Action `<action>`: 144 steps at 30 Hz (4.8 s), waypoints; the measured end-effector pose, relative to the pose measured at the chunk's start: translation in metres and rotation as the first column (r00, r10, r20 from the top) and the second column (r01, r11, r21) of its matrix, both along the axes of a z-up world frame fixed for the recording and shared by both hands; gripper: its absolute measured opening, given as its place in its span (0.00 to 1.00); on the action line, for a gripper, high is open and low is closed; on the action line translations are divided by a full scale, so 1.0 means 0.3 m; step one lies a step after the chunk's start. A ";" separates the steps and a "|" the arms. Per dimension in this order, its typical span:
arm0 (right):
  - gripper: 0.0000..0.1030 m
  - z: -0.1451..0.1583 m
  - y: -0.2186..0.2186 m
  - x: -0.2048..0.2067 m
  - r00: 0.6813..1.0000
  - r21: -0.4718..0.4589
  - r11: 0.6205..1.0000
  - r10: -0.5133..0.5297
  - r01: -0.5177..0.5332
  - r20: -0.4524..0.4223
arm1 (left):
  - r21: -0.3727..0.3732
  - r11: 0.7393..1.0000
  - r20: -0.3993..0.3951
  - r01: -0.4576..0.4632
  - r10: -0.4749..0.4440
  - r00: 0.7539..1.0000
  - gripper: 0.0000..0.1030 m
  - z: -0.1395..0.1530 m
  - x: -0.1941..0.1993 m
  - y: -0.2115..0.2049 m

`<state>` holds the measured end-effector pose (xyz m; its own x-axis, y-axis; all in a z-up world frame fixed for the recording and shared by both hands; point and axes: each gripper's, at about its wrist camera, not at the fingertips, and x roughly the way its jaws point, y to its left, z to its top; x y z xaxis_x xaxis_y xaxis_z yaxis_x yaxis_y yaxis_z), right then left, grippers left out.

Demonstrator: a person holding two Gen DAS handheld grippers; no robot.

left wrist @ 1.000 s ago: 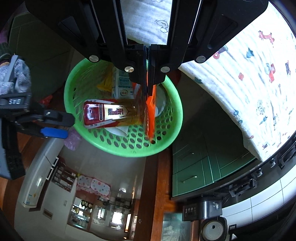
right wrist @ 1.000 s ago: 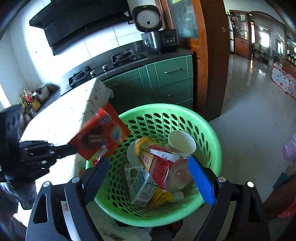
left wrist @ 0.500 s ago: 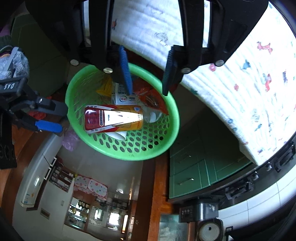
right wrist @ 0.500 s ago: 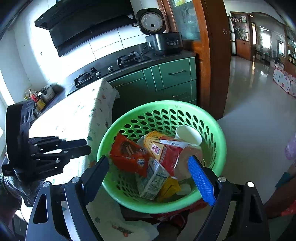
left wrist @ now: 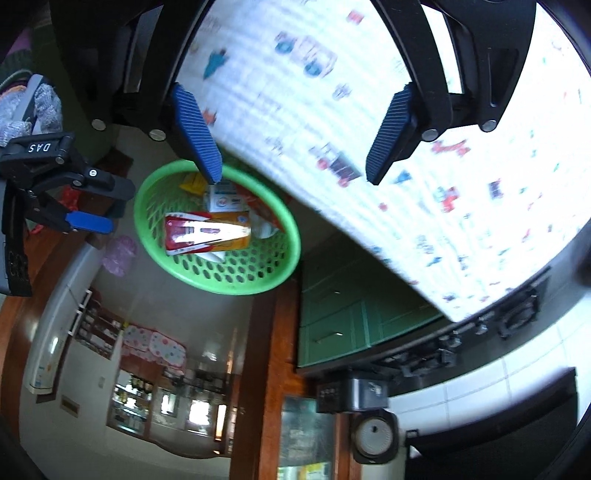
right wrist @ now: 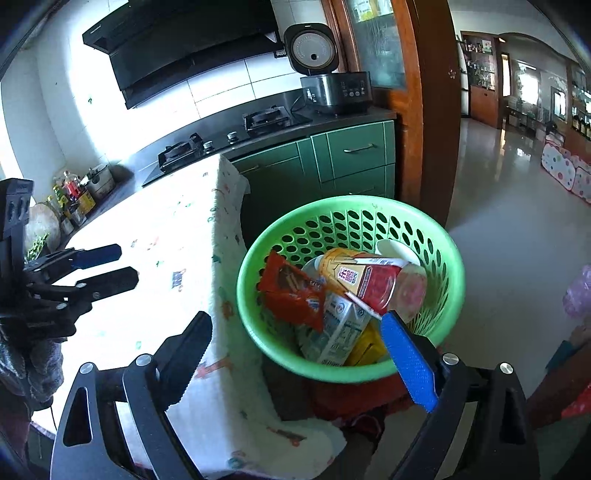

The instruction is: Collect trash

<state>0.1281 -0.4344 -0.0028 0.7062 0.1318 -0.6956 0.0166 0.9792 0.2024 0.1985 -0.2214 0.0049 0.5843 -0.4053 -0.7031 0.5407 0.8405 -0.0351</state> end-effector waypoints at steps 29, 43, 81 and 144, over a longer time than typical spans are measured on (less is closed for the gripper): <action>0.93 0.040 0.294 -0.275 0.997 -0.046 0.997 -0.066 0.065 -0.027 | -0.056 0.967 0.044 -0.247 0.249 0.967 0.95 0.033 -0.316 0.414; 0.93 0.032 0.356 -0.334 0.996 -0.039 0.995 -0.087 0.086 -0.020 | -0.049 0.955 0.054 -0.293 0.295 0.954 0.95 0.005 -0.374 0.491; 0.93 0.094 0.465 -0.366 0.991 -0.099 0.994 -0.035 0.049 0.131 | -0.044 0.916 0.194 -0.398 0.399 0.896 0.95 0.038 -0.455 0.563; 0.93 0.088 0.525 -0.336 0.990 -0.104 0.995 0.025 -0.011 0.138 | -0.061 0.899 0.182 -0.435 0.438 0.880 0.95 0.028 -0.435 0.592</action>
